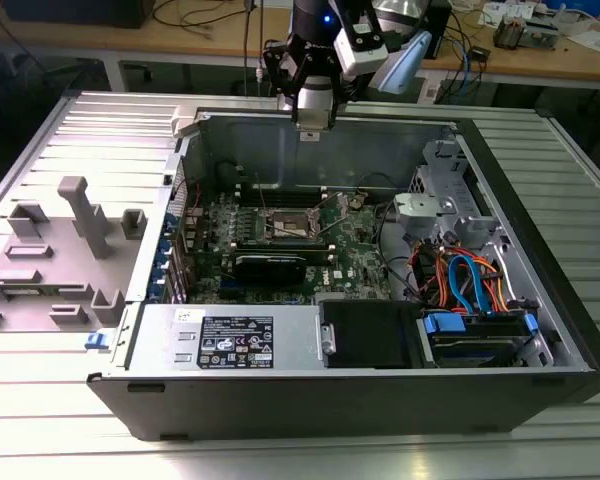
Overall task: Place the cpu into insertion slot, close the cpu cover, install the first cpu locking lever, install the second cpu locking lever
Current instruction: 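Place the cpu into insertion slot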
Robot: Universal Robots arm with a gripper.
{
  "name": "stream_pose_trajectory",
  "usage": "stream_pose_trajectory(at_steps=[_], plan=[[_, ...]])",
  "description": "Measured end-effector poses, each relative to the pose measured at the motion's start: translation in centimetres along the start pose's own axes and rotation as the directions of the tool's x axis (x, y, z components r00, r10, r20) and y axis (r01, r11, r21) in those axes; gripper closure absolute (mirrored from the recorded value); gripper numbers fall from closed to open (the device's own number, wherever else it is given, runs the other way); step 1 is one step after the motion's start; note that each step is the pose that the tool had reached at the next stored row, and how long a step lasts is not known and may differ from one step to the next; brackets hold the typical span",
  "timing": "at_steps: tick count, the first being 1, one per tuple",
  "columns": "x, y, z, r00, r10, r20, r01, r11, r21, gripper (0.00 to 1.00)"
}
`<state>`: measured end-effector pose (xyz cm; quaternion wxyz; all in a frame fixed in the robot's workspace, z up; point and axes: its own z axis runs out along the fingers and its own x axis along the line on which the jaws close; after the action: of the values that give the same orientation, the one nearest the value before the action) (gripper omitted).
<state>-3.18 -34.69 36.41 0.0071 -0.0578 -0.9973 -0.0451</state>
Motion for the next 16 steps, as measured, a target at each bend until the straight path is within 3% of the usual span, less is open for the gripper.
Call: stream_pose_trajectory(at_steps=[6,16], plan=[[0.01,-0.01,0.10,0.9982,0.059,0.0053,-0.059,0.9982,-0.0014,0.46],[0.01,-0.01,0.10,0.9976,0.069,0.0062,-0.069,0.9976,-0.0018,0.46]])
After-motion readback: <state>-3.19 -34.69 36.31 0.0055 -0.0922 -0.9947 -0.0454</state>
